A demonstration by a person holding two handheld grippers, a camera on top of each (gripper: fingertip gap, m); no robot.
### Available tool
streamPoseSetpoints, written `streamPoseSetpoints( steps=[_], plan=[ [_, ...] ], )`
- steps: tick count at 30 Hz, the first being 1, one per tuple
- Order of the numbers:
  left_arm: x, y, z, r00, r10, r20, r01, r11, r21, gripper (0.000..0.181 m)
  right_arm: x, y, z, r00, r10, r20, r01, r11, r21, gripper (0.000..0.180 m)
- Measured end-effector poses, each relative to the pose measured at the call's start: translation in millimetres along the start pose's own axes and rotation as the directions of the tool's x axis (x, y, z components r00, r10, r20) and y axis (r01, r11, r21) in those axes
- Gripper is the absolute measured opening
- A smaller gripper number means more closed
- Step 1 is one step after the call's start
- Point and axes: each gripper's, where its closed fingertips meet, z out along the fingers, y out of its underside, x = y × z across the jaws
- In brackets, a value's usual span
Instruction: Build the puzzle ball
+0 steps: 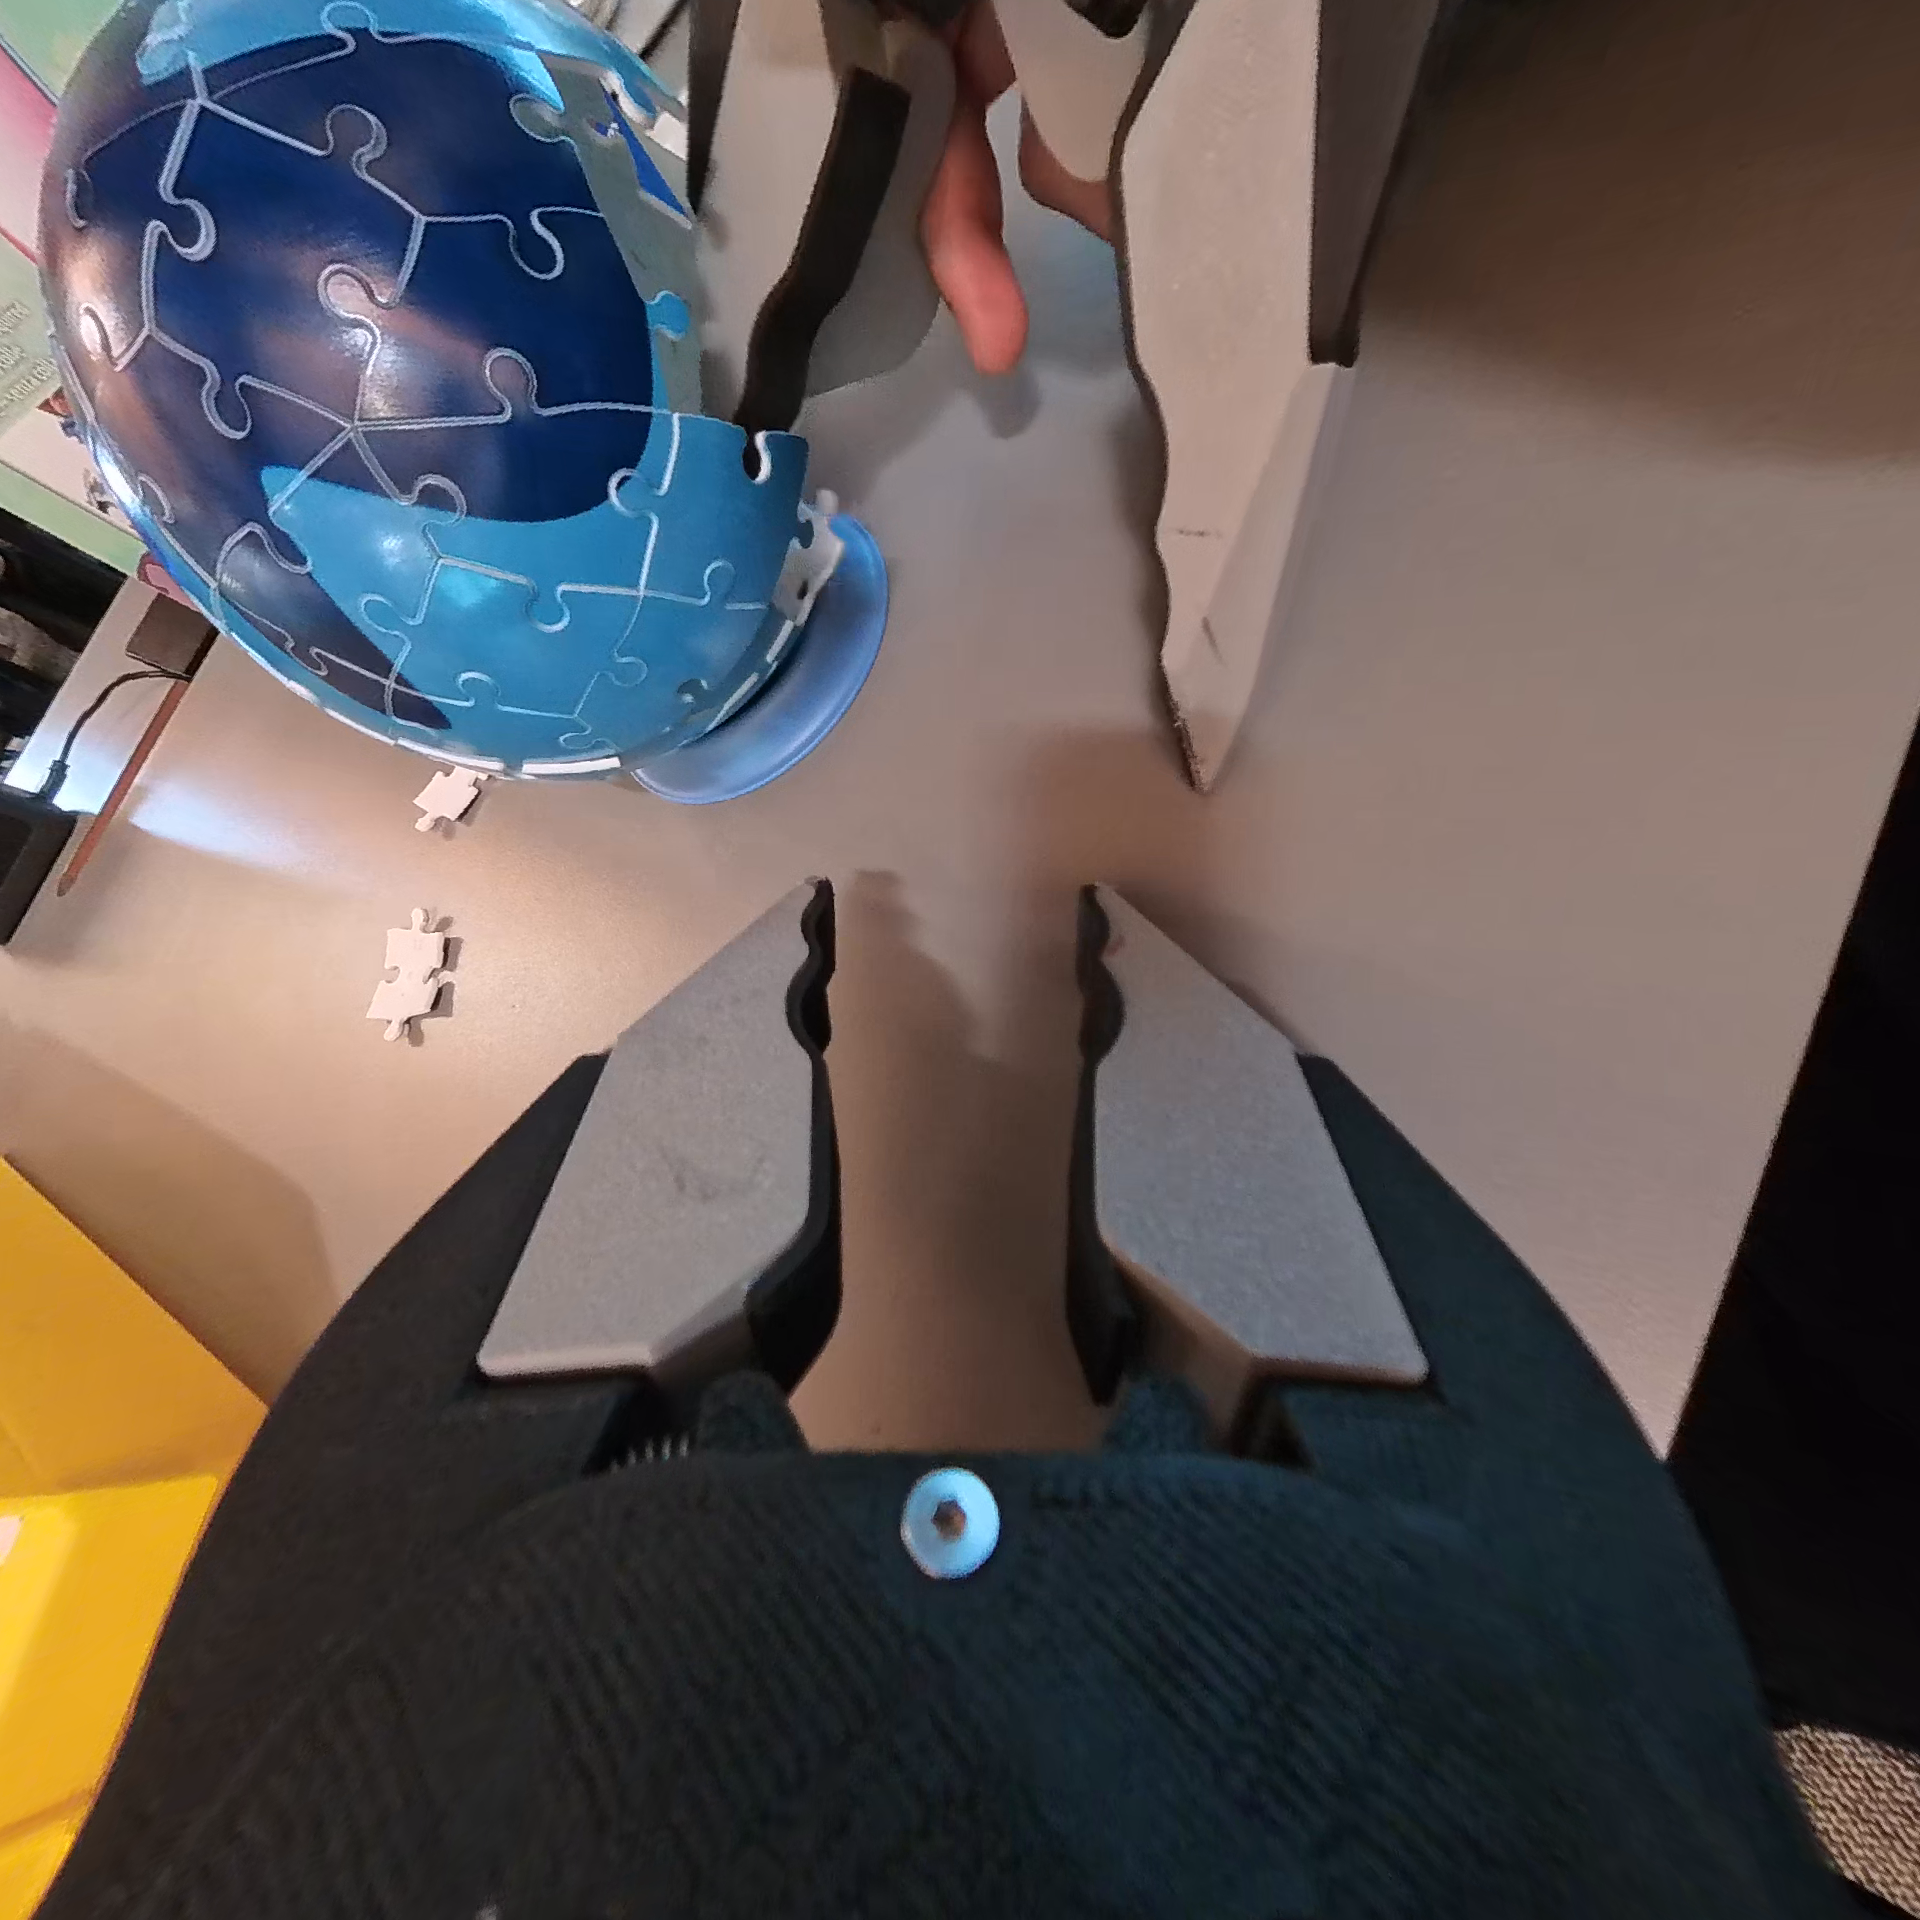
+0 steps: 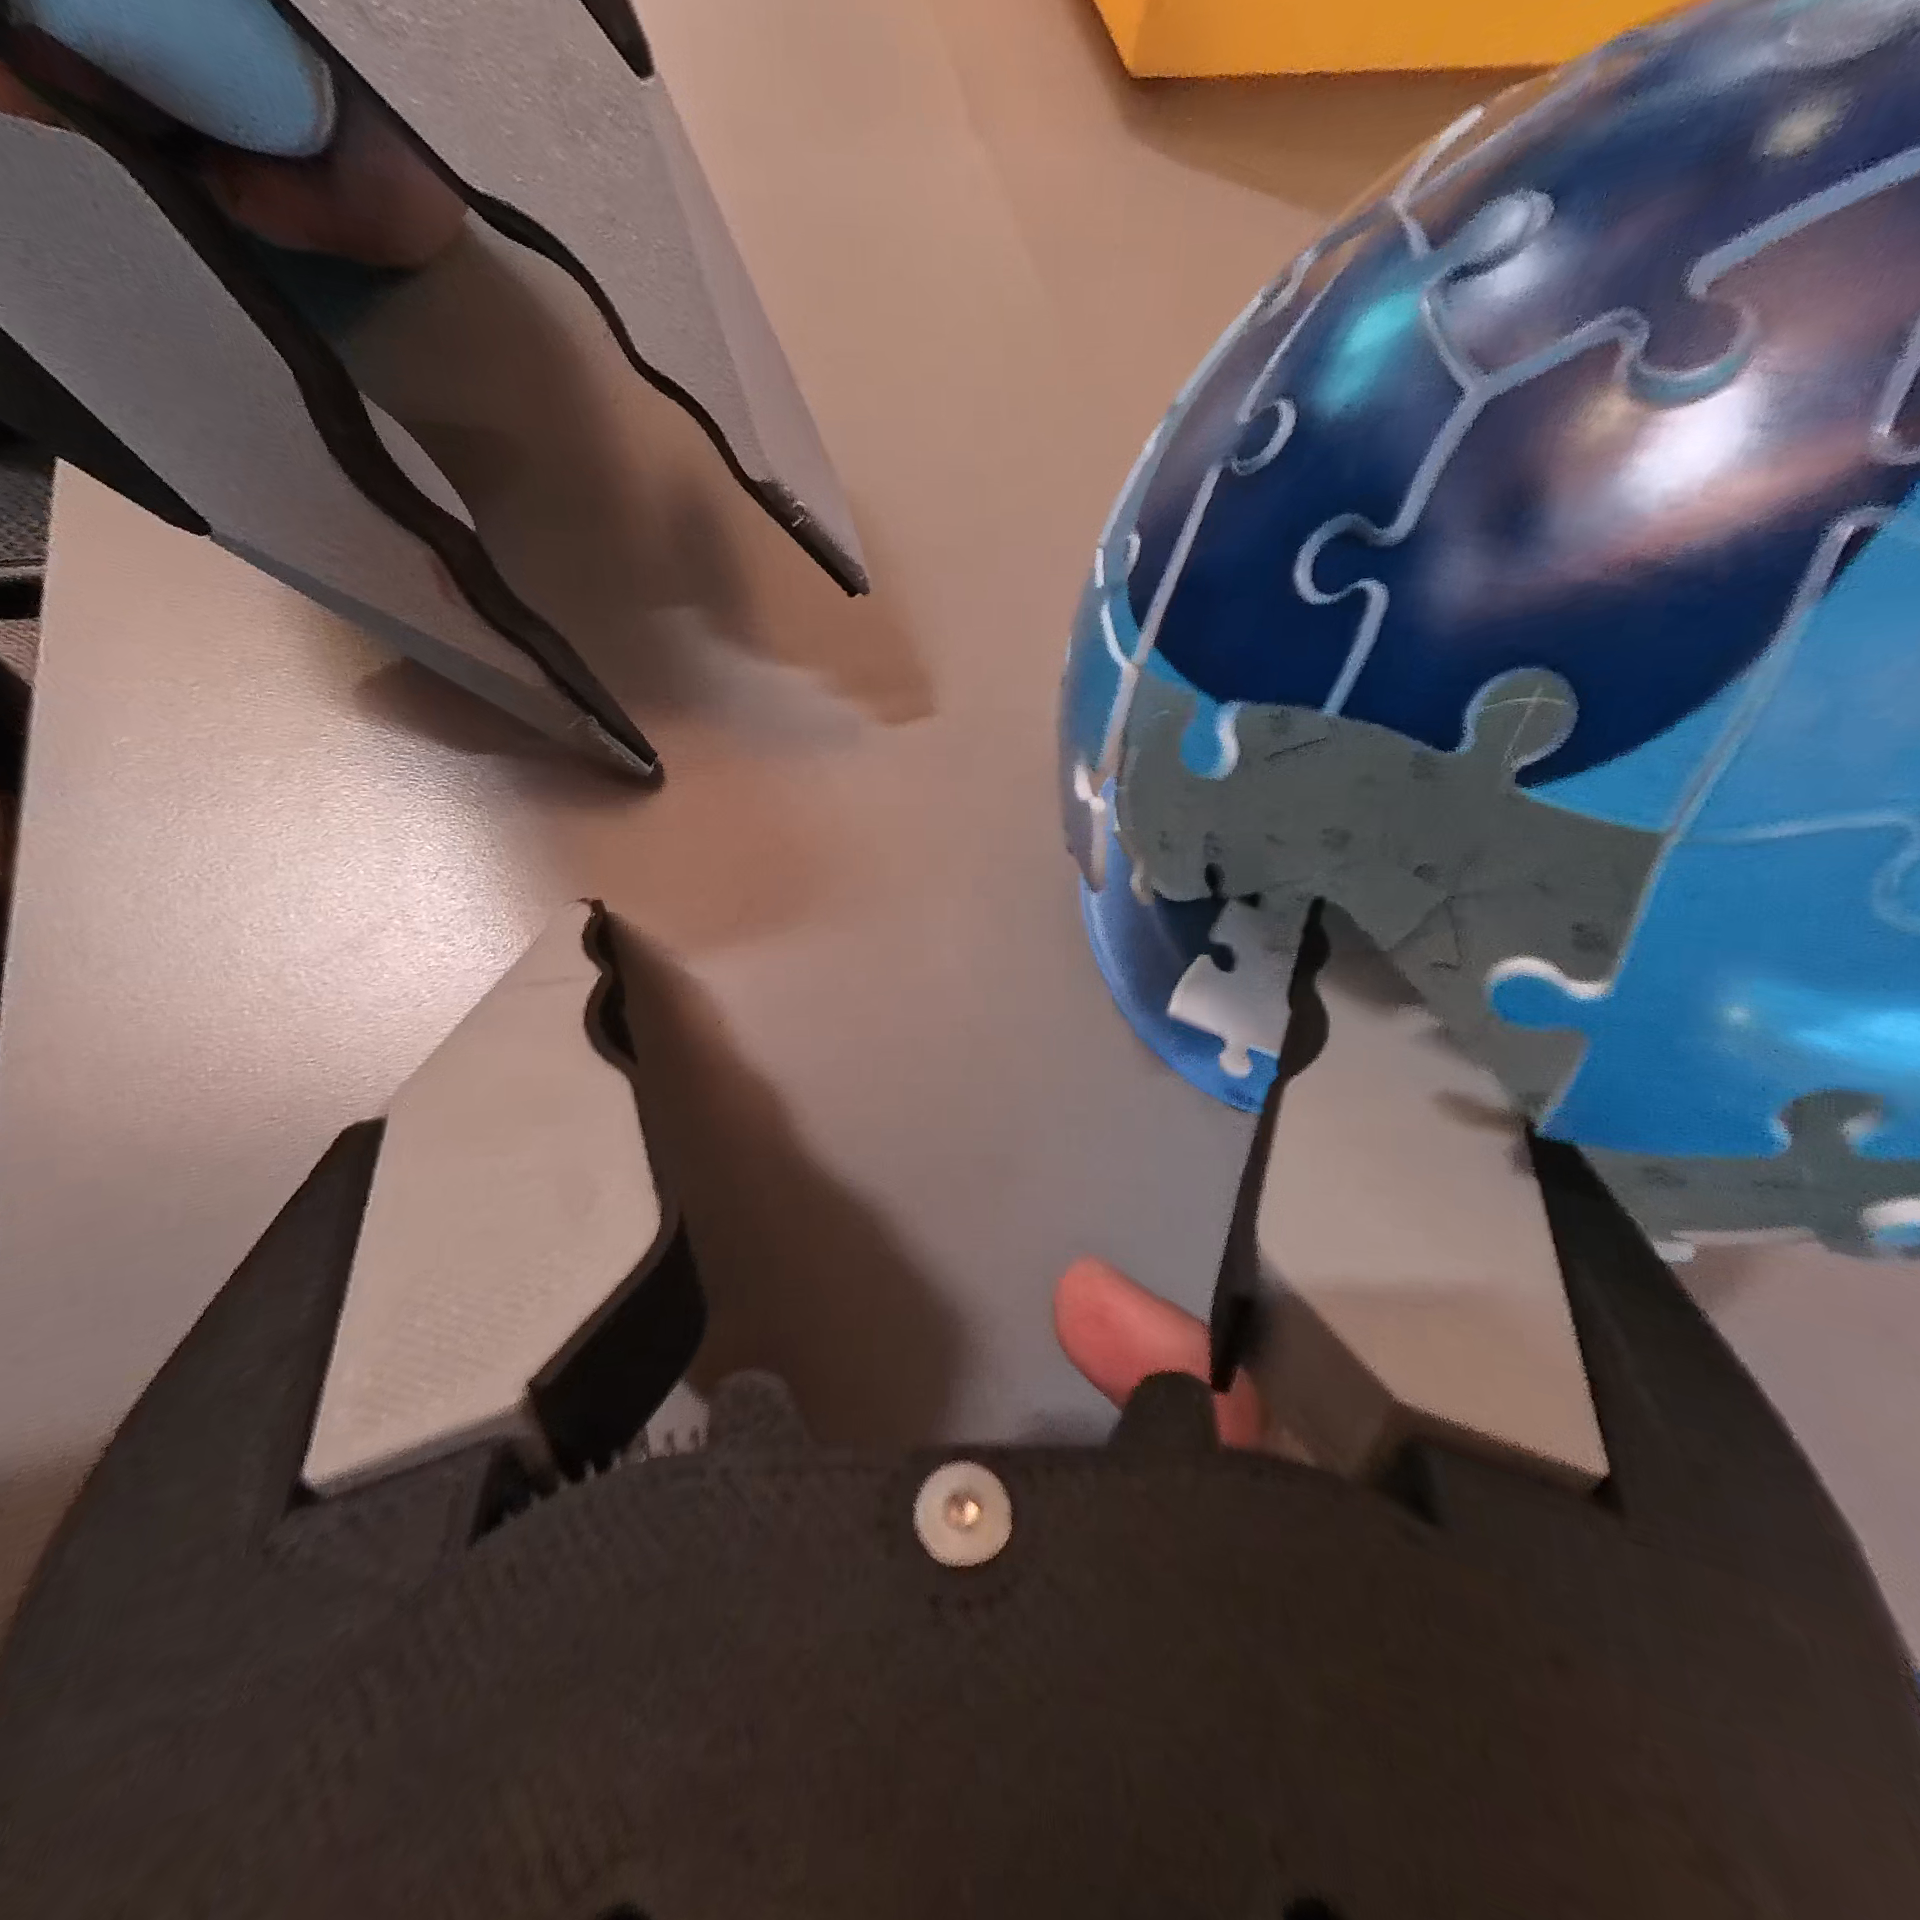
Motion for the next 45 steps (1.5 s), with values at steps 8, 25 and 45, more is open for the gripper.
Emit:
streamPoseSetpoints(
  steps=[8,25,45],
  plan=[
    [1,0,0,1.000,0.005,0.003,-0.005,1.000,0.000,0.045,-3,3,4,0.997,0.051,0.058,-0.049,0.999,-0.020,0.125],
    [1,0,0,1.000,0.001,0.000,-0.001,1.000,-0.002,0.045,-1,7,-7,0.999,-0.007,0.040,0.007,1.000,0.006,0.117],
    [0,0,0,1.000,0.002,0.005,-0.002,1.000,-0.004,0.045,43,13,-24,0.887,-0.260,-0.381,0.232,0.965,-0.120,0.028]
  ],
)
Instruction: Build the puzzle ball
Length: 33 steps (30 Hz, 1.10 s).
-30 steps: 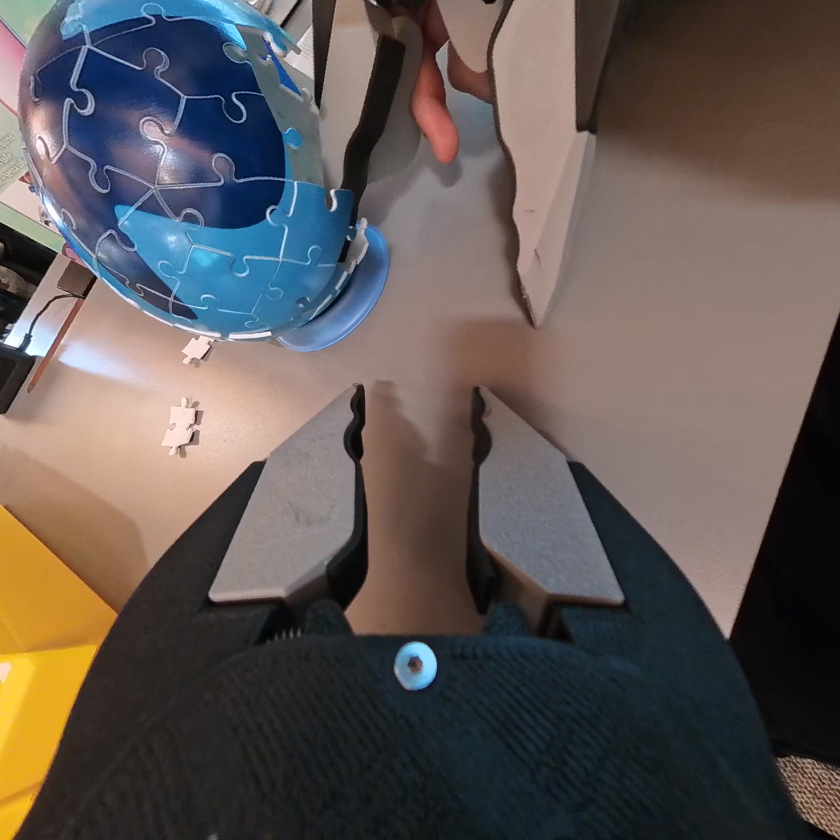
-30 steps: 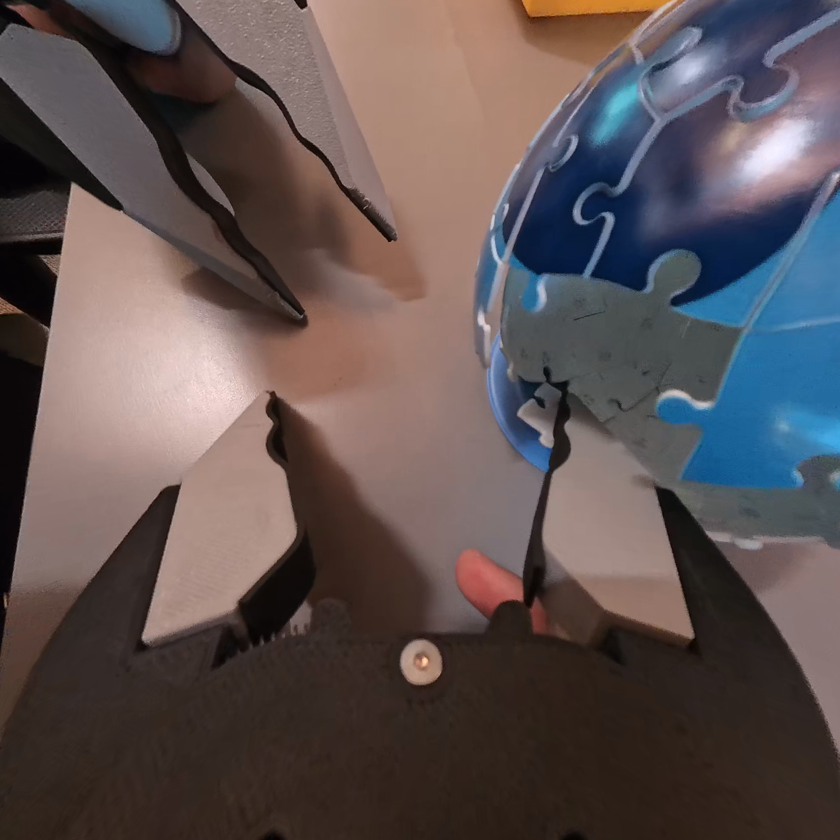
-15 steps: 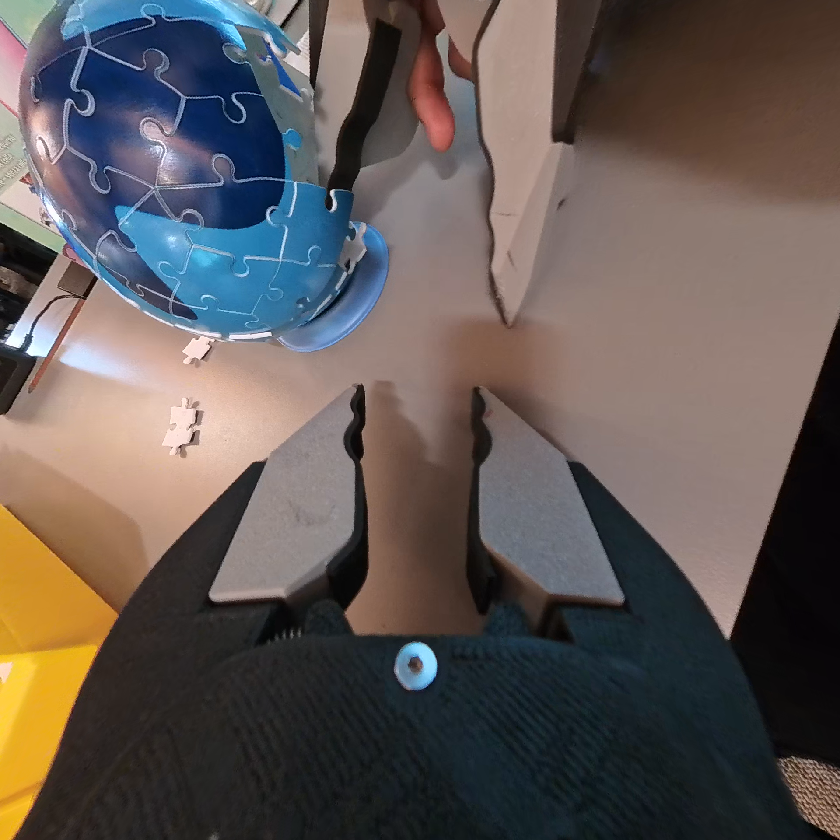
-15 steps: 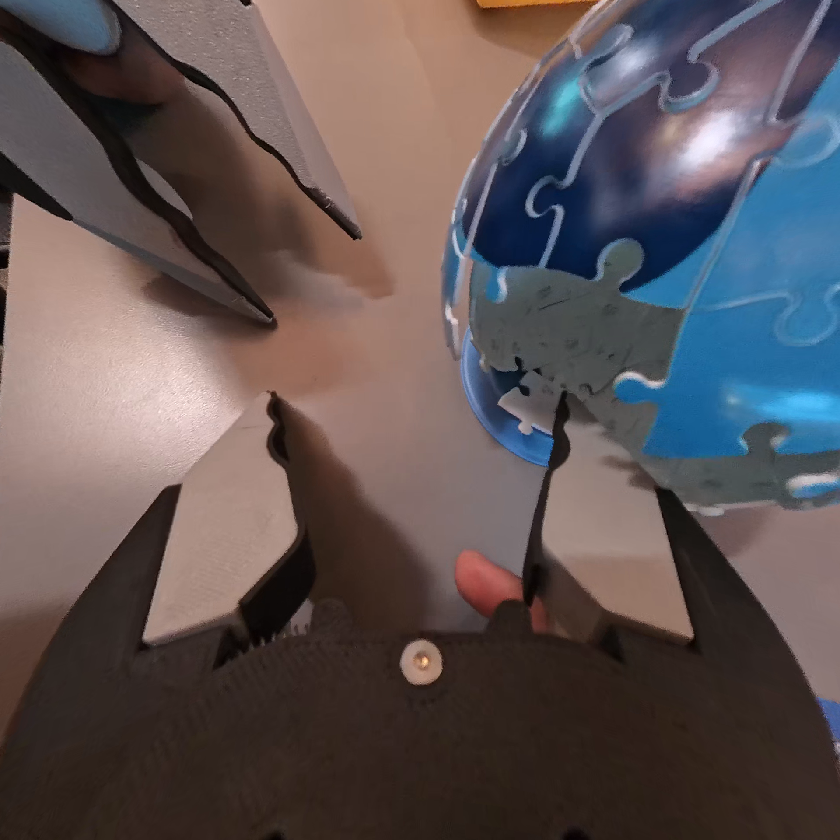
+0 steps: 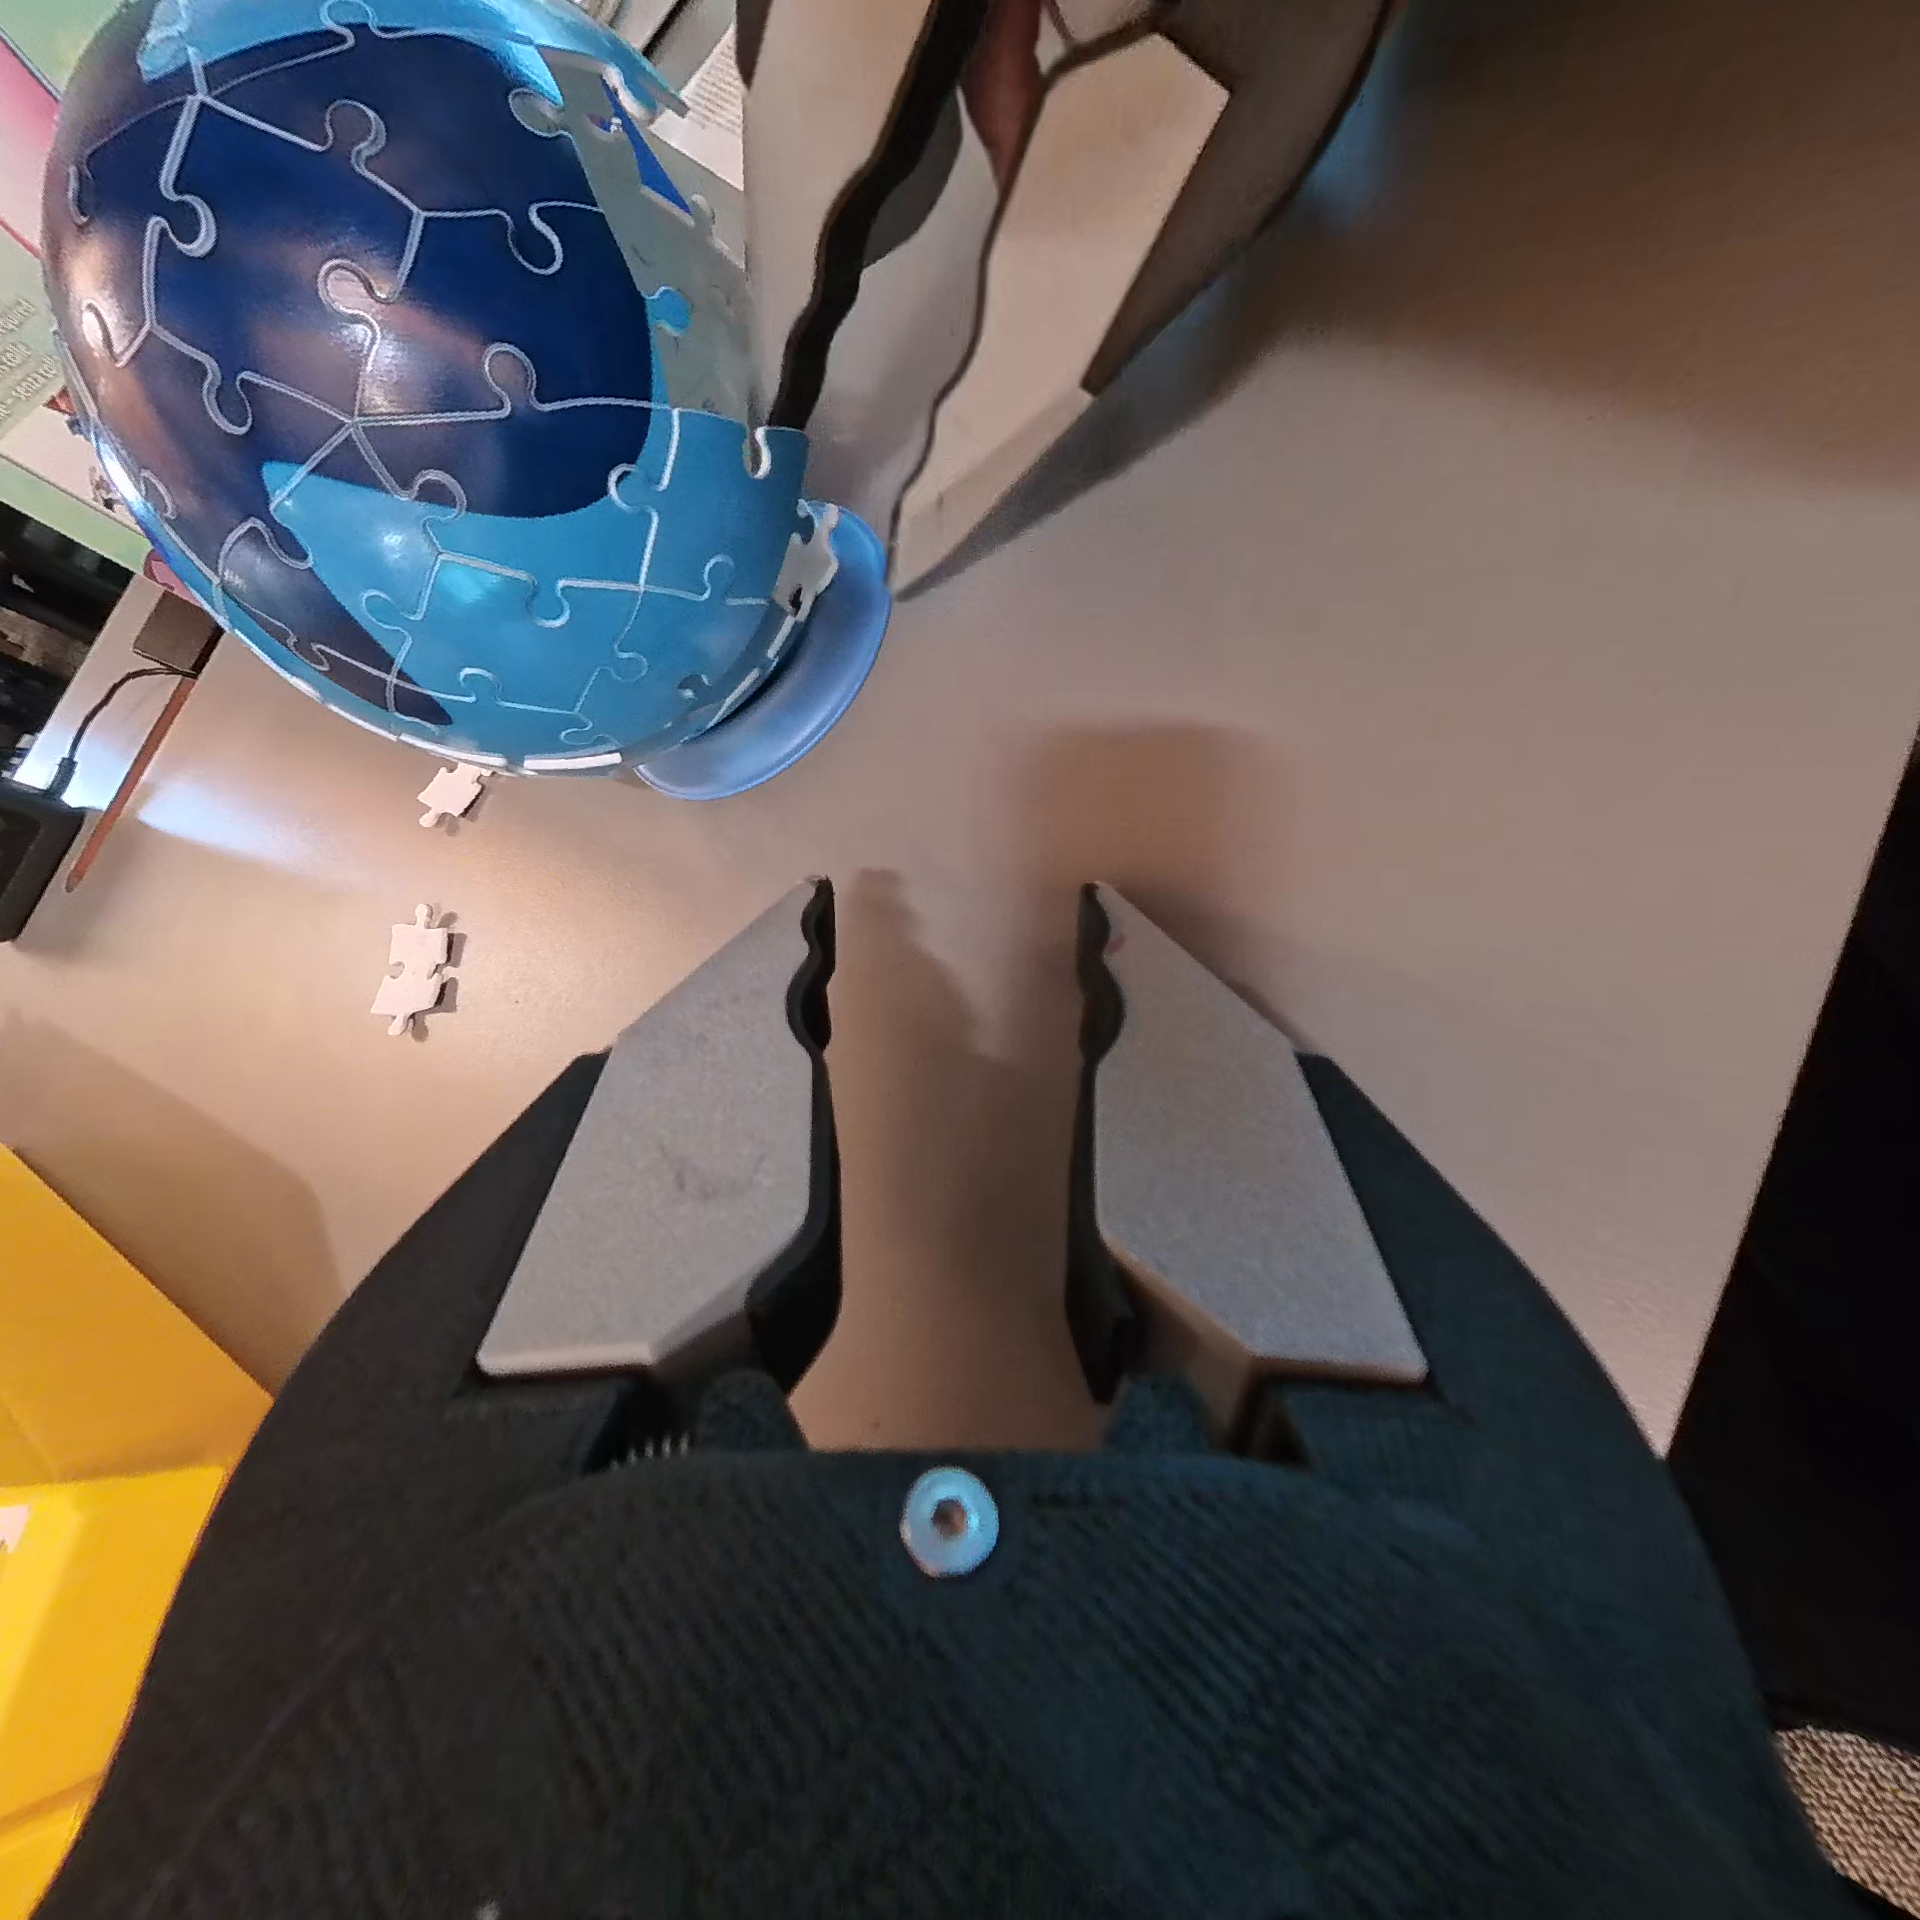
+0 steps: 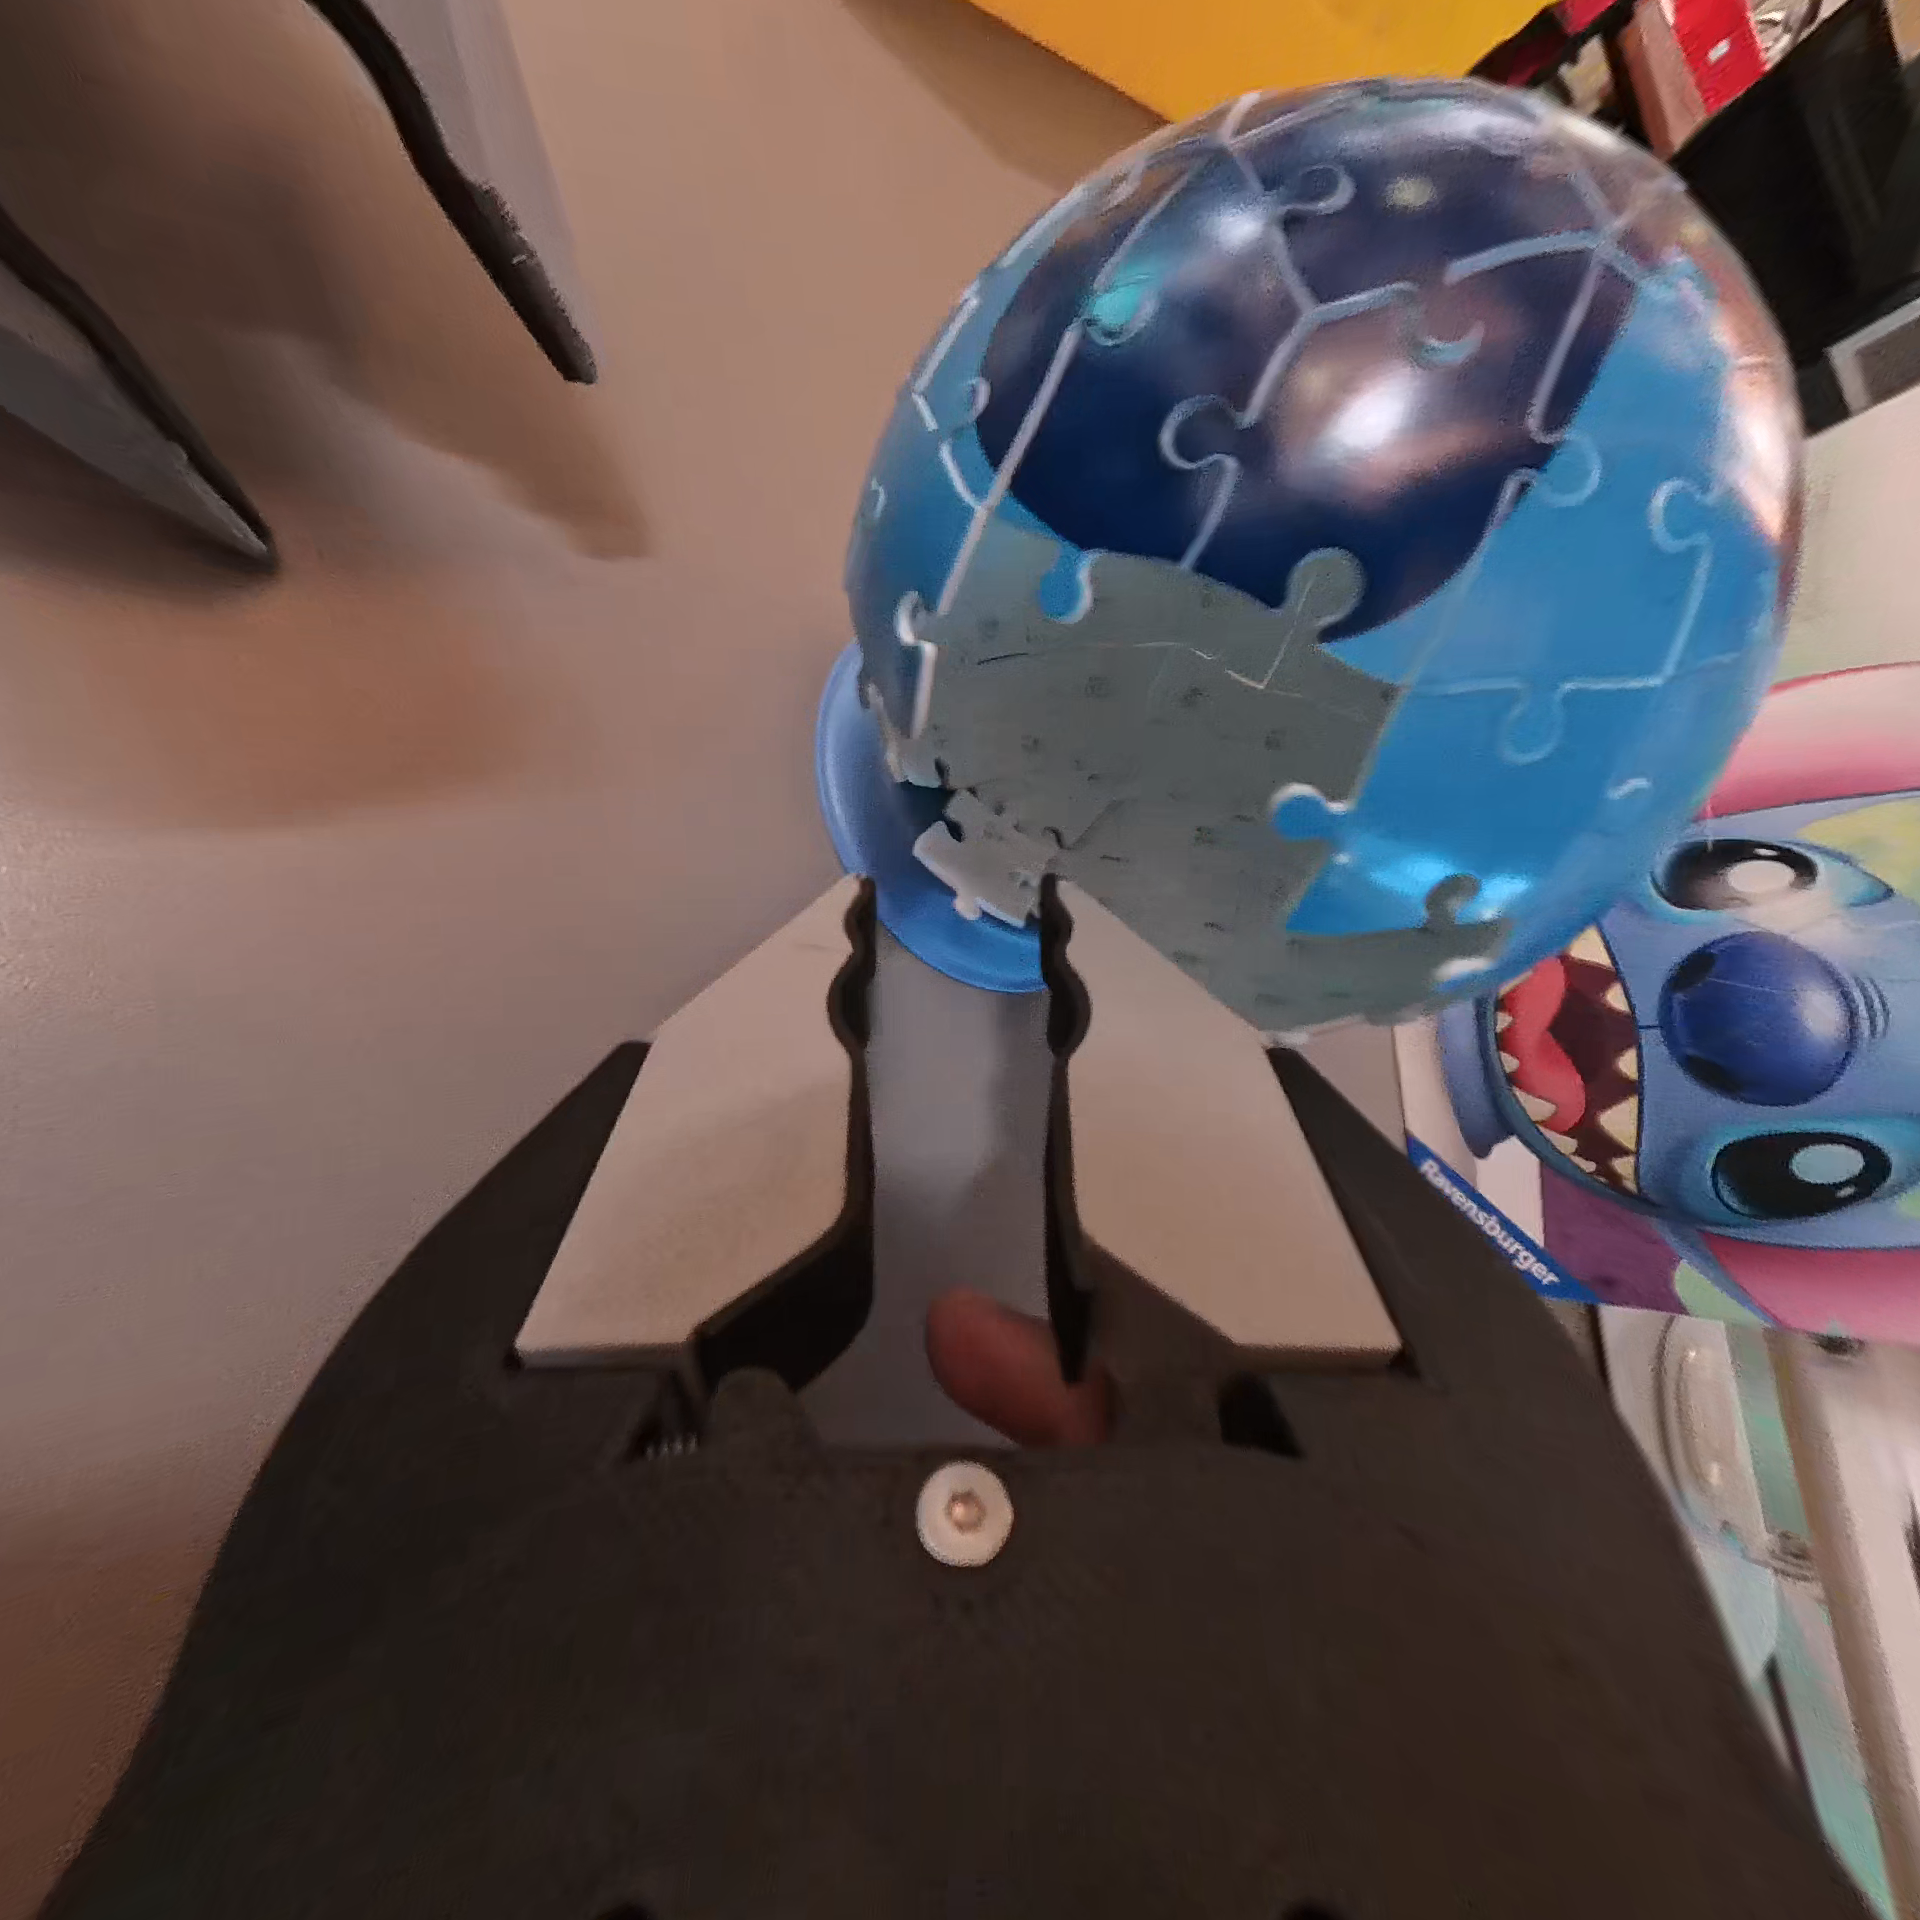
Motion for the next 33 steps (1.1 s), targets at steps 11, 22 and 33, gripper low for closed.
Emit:
streamPoseSetpoints(
  steps=[11,22,33],
  plan=[
    [0,2,1,1.000,-0.027,-0.017,0.026,1.000,-0.010,0.044,-3,-4,11,0.994,-0.111,0.016,0.111,0.994,0.013,0.012],
    [0,4,2,0.998,-0.059,-0.037,0.058,0.998,-0.022,0.040,2,-10,12,0.990,-0.128,0.062,0.124,0.990,0.064,0.016],
    [-2,5,2,0.997,-0.077,-0.030,0.076,0.997,-0.032,0.038,-4,-5,17,0.985,-0.058,0.160,0.049,0.997,0.060,0.011]
  ],
)
